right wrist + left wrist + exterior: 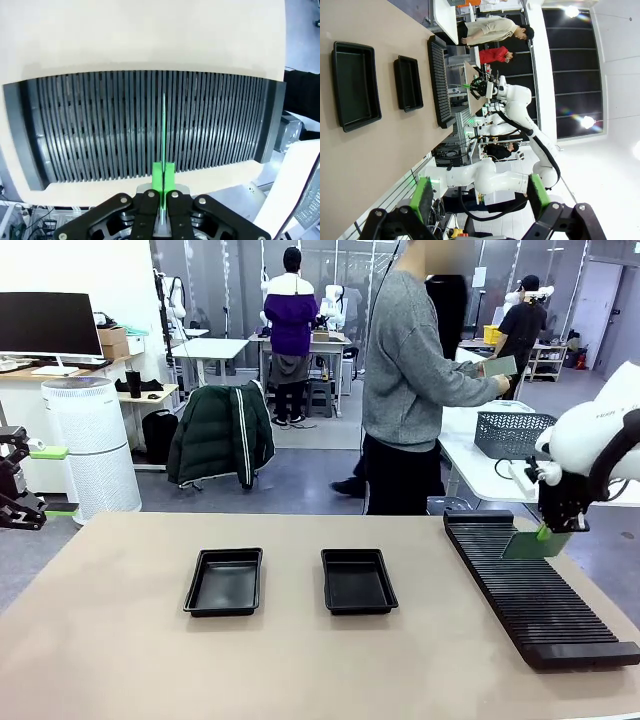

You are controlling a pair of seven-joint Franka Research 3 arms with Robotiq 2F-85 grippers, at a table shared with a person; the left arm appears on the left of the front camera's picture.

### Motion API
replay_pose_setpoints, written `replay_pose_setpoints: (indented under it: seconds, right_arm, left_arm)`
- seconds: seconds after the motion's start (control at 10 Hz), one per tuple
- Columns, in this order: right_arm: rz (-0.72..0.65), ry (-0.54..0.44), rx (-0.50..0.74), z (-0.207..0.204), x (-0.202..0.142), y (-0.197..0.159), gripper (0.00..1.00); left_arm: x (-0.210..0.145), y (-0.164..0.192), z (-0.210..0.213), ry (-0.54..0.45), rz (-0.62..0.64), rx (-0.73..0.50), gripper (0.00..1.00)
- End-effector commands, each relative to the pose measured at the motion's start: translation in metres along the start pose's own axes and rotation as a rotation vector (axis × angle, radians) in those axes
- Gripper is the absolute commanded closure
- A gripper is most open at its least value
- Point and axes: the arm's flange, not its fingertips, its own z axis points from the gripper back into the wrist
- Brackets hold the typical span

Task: Inspect and transfer BCBs to ESD trays.
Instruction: Pick up the Blank PCB from the PCB Rack and place it in the left ESD tray.

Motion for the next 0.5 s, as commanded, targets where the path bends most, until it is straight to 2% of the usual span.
replay_pose_setpoints:
  seconds: [0.0, 0.4]
  right_arm:
    - [-0.055, 0.028, 0.048, 0.036, 0.001, -0.006, 0.99]
    - [-0.072, 0.003, 0.139, 0.107, 0.007, -0.016, 0.99]
  left_arm:
    - [0.0, 0.0, 0.001, -0.003, 0.0, 0.0, 0.0]
    - [0.0, 0.0, 0.001, -0.003, 0.0, 0.0, 0.0]
